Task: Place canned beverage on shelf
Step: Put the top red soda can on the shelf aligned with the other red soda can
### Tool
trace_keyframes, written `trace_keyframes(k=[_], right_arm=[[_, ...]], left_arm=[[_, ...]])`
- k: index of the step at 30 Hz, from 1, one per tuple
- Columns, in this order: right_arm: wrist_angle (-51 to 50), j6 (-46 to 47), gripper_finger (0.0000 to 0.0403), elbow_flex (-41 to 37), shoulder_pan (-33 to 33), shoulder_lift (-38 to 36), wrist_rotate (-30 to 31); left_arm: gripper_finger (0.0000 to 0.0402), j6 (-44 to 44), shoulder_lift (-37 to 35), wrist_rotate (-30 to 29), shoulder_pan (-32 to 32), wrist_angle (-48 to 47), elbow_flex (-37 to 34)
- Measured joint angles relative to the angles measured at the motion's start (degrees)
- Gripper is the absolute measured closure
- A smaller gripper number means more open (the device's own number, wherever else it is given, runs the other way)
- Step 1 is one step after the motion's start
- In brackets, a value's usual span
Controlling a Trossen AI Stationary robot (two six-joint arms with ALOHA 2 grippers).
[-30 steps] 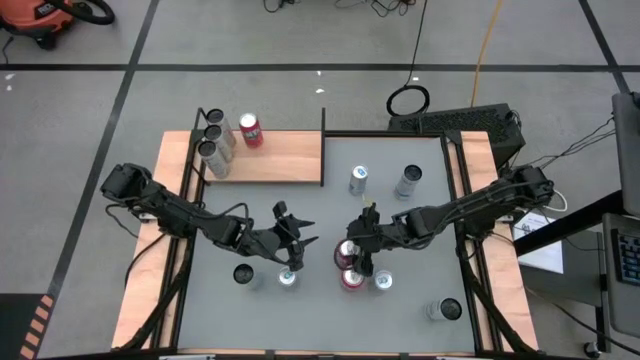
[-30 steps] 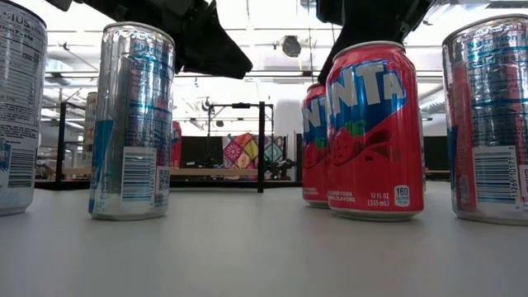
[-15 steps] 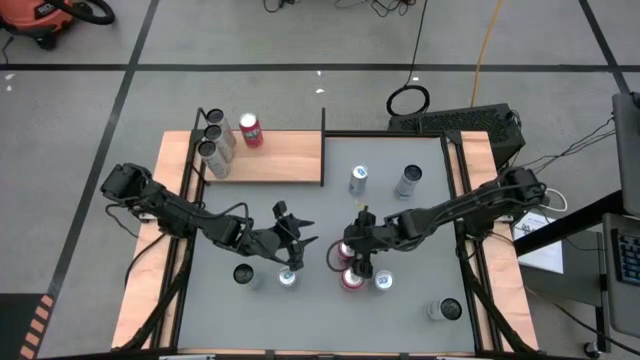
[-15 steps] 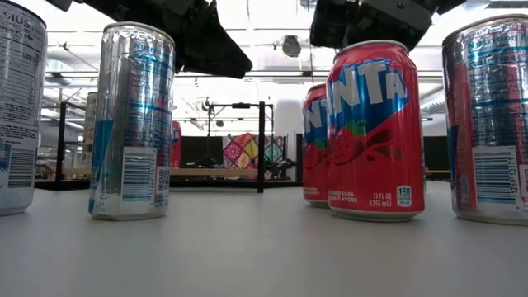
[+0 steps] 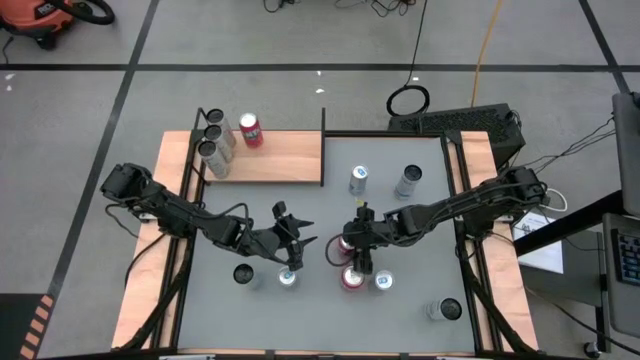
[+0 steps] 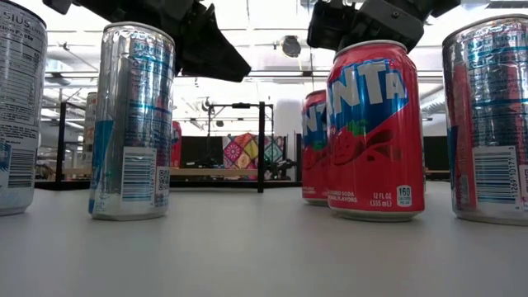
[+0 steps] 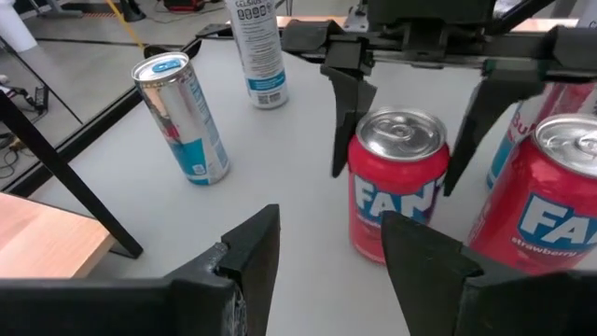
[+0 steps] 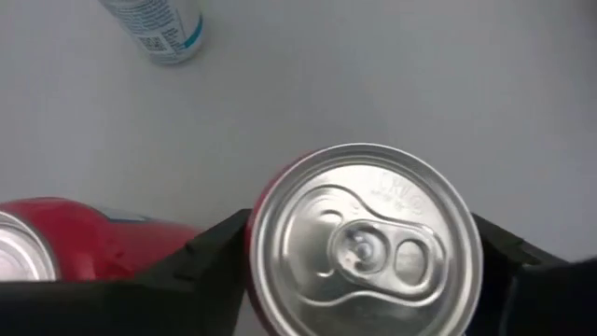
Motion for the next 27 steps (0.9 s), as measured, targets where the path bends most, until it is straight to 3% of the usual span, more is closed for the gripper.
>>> trace_keyframes(k=[5,17,27], right_arm=[[-0.4,-0.5,0.0194,0.5,-0.2,-0.2,0.0],[-1.6,-8.0,0.0179,9.9,-0.2,-0.2,0.1],[-2.1,-9.9,0.0177,12.9,-0.3,-0.2,5.0]], left_arm=[[0.0217,-1.1,0.0,0.0,0.0,0.2,0.0],[0.0217,-0.8,0.5,-0.1,-0.6,3.9,-0.1],[0.0213,0.6,0.5,-0.4,-1.5,7.6,-0.1]])
